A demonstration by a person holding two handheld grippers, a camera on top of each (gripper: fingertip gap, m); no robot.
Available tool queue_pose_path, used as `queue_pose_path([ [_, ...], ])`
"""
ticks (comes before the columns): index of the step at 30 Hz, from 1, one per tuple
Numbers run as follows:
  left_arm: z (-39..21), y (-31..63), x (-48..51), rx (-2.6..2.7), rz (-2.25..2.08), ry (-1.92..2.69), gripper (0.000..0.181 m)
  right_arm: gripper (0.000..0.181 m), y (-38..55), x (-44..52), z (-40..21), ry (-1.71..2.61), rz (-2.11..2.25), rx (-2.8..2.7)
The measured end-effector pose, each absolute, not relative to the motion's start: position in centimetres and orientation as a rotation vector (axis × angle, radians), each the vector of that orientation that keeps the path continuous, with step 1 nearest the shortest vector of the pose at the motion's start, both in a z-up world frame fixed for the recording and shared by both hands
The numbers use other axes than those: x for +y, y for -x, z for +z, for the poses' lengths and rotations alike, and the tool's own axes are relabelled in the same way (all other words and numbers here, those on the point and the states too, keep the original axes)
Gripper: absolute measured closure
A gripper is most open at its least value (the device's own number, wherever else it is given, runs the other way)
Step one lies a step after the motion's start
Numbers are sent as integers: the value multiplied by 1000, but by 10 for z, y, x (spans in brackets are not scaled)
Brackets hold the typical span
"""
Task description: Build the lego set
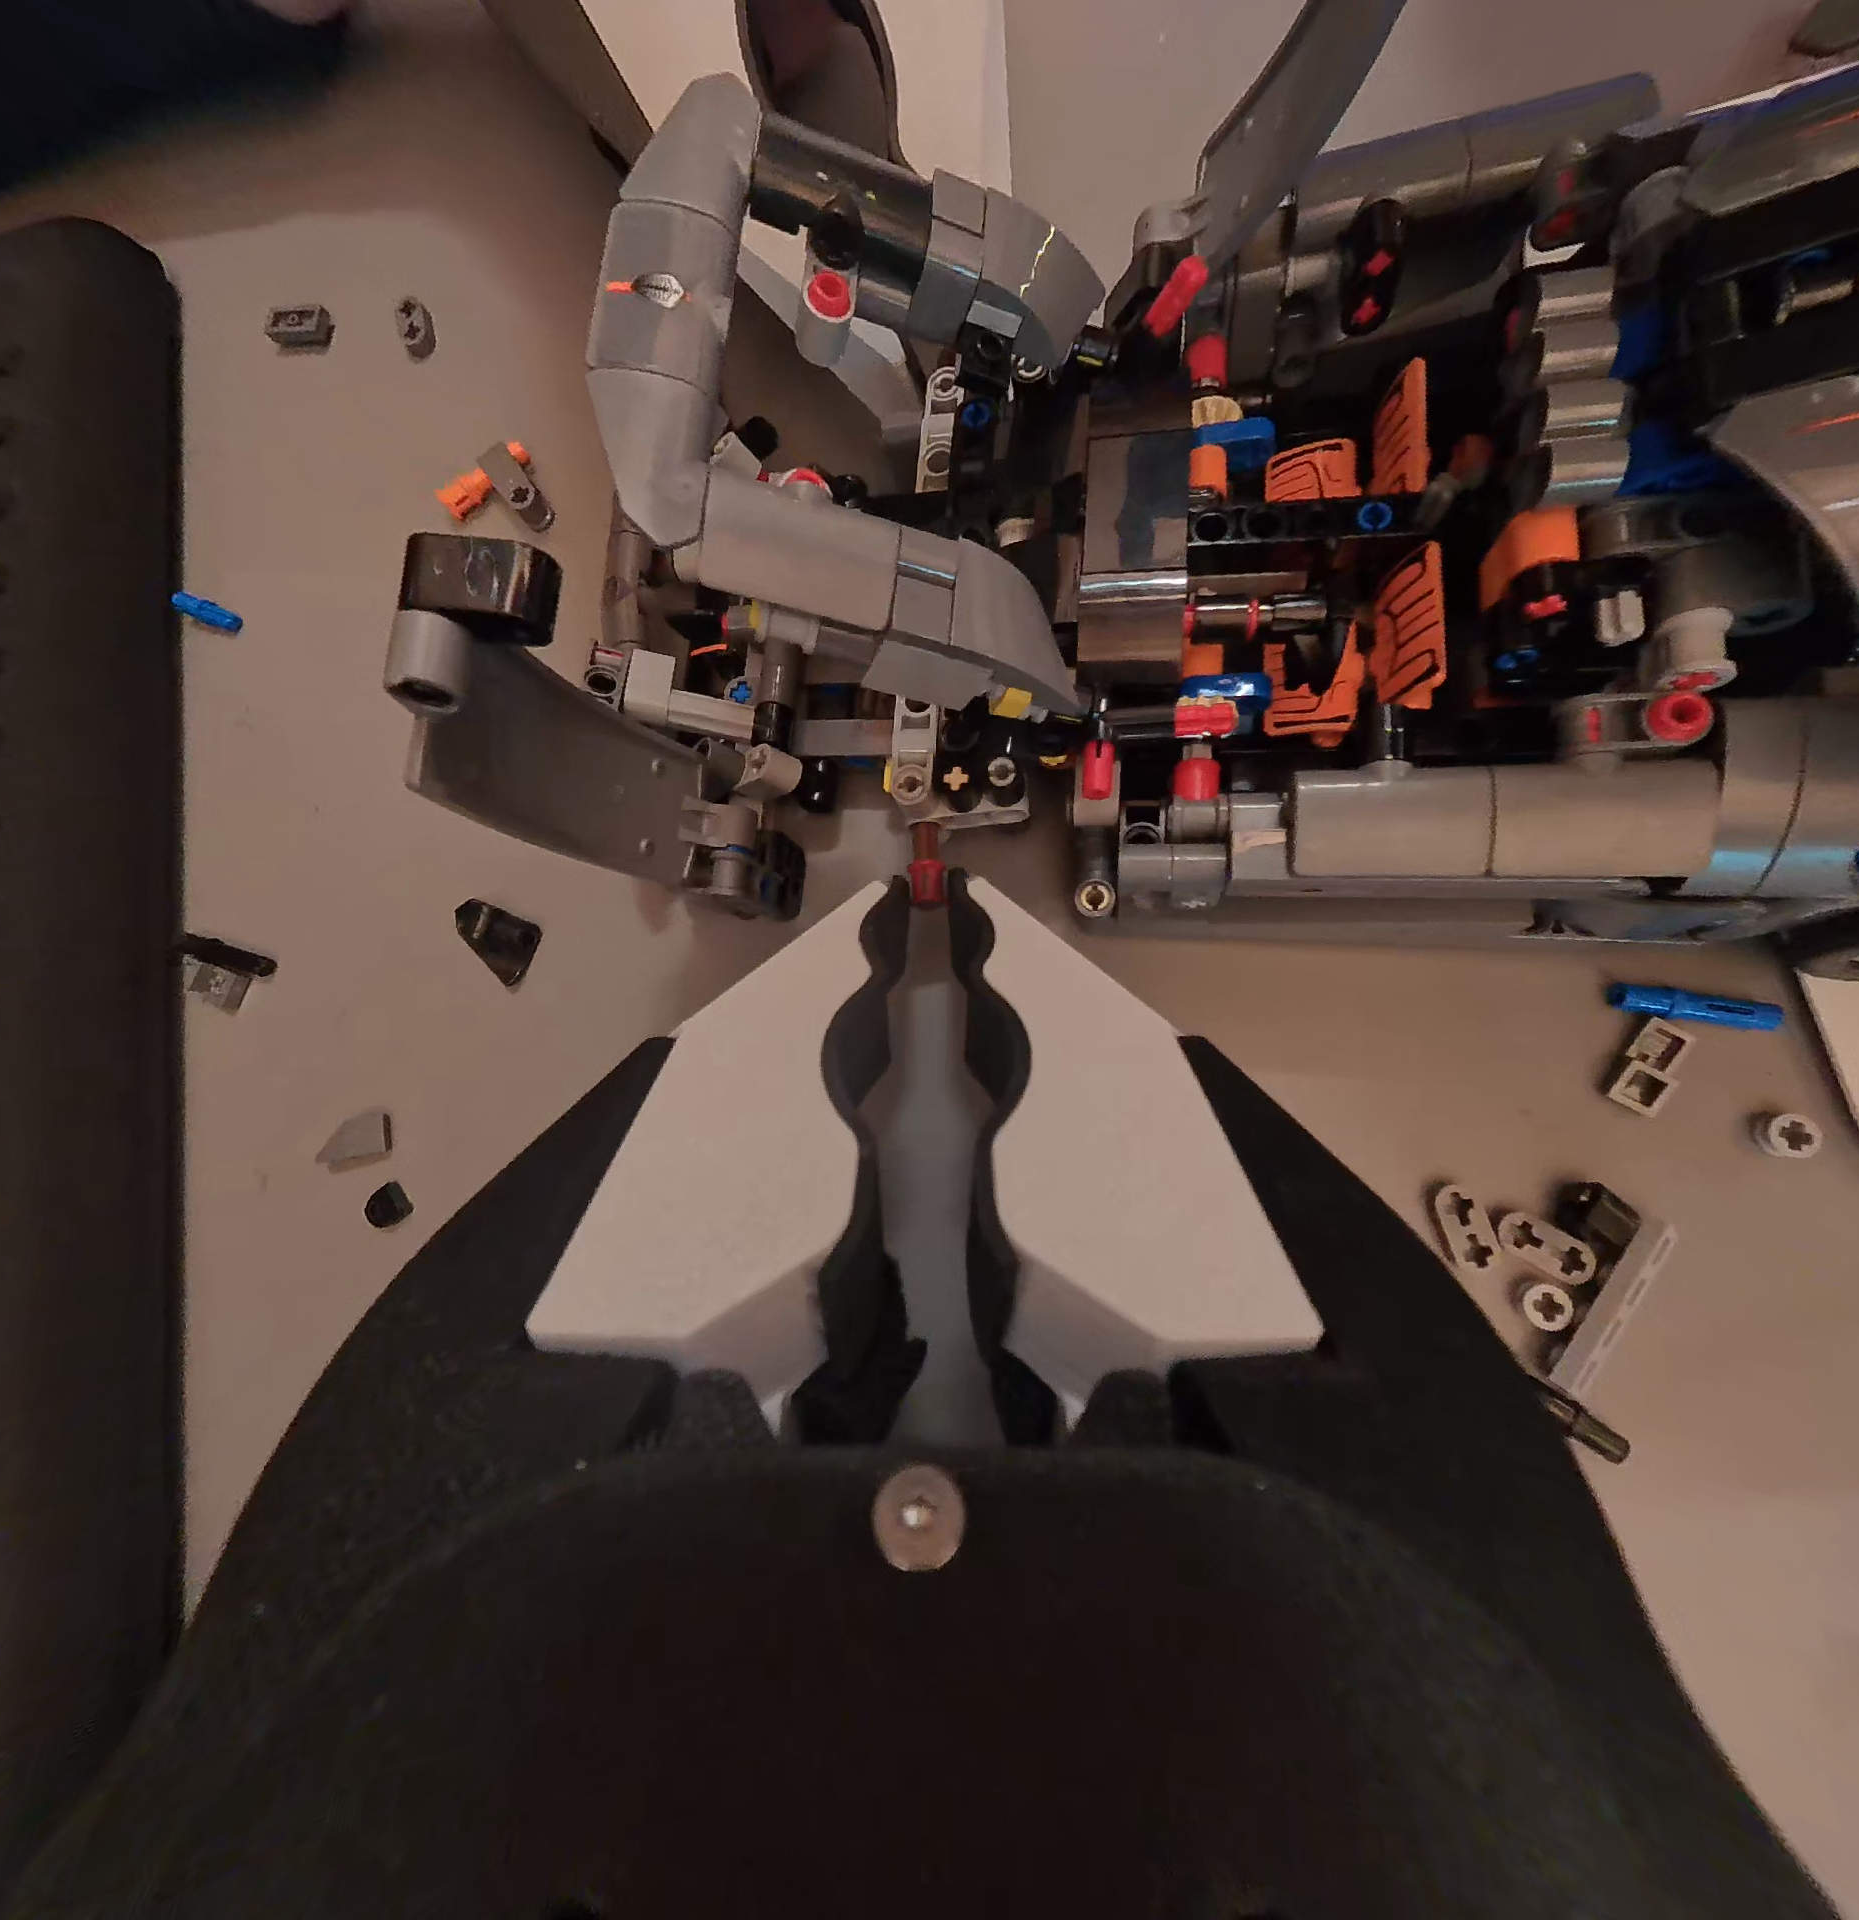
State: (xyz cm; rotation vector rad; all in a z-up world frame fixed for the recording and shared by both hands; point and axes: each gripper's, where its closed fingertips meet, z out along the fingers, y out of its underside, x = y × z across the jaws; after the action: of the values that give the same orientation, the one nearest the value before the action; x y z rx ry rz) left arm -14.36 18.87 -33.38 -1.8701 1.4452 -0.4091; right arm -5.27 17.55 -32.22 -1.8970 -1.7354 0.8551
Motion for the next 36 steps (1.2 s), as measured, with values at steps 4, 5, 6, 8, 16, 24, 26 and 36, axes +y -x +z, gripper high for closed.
queue_pose_path([
  [4,-333,144,188,1444,-424,1867,176,175,51,178,-325,1905,823,-1743],
  [5,-333,144,187,1447,-425,1869,175,174,51,178,-325,1902,826,-1741],
  [6,-334,145,187,1452,-426,1871,174,173,51,177,-324,1898,831,-1742],
  [8,-333,145,187,1443,-434,1872,173,172,52,177,-321,1885,836,-1738],
  [16,-333,146,187,1442,-430,1873,172,171,53,178,-318,1854,843,-1729],
  [24,-333,140,186,1445,-418,1860,174,175,57,177,-318,1839,878,-1720],
  [26,-334,139,187,1450,-407,1860,174,177,56,177,-320,1834,874,-1728],
  [36,-316,160,186,1361,-375,1944,165,175,52,175,-316,1844,923,-1729],
])
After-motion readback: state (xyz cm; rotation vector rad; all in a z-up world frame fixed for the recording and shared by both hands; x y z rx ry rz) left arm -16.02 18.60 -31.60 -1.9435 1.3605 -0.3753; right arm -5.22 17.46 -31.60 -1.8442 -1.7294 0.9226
